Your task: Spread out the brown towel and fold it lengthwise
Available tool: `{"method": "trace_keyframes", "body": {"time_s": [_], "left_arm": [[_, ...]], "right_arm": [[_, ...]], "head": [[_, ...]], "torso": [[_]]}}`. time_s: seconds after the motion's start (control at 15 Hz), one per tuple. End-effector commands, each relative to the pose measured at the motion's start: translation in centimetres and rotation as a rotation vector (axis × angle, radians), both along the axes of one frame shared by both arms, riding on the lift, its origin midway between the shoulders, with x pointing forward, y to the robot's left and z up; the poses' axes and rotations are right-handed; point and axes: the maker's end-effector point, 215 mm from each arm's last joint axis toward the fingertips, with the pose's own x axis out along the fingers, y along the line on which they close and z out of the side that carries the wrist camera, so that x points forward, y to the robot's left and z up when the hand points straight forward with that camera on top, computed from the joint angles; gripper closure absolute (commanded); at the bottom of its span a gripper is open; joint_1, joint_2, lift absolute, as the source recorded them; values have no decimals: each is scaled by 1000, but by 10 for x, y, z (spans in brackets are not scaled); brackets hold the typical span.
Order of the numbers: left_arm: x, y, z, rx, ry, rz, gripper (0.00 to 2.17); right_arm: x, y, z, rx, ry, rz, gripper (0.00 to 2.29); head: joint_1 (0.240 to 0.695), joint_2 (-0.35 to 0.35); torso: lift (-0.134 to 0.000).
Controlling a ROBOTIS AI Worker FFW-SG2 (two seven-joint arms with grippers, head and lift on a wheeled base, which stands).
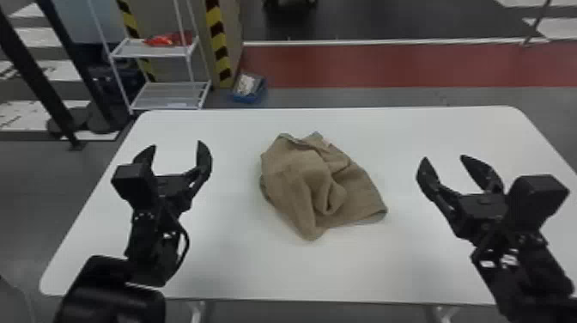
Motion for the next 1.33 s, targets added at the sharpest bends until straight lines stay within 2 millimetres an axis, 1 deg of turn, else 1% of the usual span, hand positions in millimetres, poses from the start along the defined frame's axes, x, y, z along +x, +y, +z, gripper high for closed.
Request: {"method": "trace_keyframes", "body": {"time_s": [0.0,0.13,0.2,0.27,0.33,0.47,0.6,0.73,0.93,1.0,1.07,1.13,1.2,1.27], "left_arm": [[0,-3,0,1,2,-4,83],[2,-9,-5,6,27,-34,83],[3,-15,-3,9,26,-68,83],[3,-22,0,4,29,-112,87],[2,-24,-7,9,54,-130,87],[2,-32,-6,12,63,-161,87],[3,-38,-10,22,84,-212,87],[3,-37,-10,23,85,-201,87],[5,-41,-9,26,82,-199,87],[5,-41,-8,27,81,-194,87],[5,-39,-9,26,84,-188,83],[4,-38,-20,30,119,-188,83],[3,-38,-30,22,166,-188,83],[2,-39,-37,17,196,-192,83]], "right_arm": [[0,-1,-1,15,5,-8,356],[3,-4,2,15,1,-10,356],[4,-5,4,20,-2,8,356],[6,-5,3,24,11,24,353],[7,-4,2,23,12,25,306],[7,-2,1,23,16,36,306],[6,1,0,21,22,48,299],[6,2,-2,21,28,48,299],[6,0,-4,20,34,45,299],[7,0,-9,21,48,46,302],[10,-2,-19,26,78,50,302],[12,-2,-28,35,102,65,302],[10,2,-32,45,97,120,302],[9,2,-35,42,104,133,302]], "head": [[695,55],[695,51],[695,45],[695,39],[695,35],[695,22],[695,18],[695,13],[695,15],[695,13],[695,12],[695,11],[695,12],[695,13]], "torso": [[-120],[-120],[-120],[-120],[-120],[-120],[-120],[-120],[-120],[-120],[-120],[-120],[-120],[-120]]}}
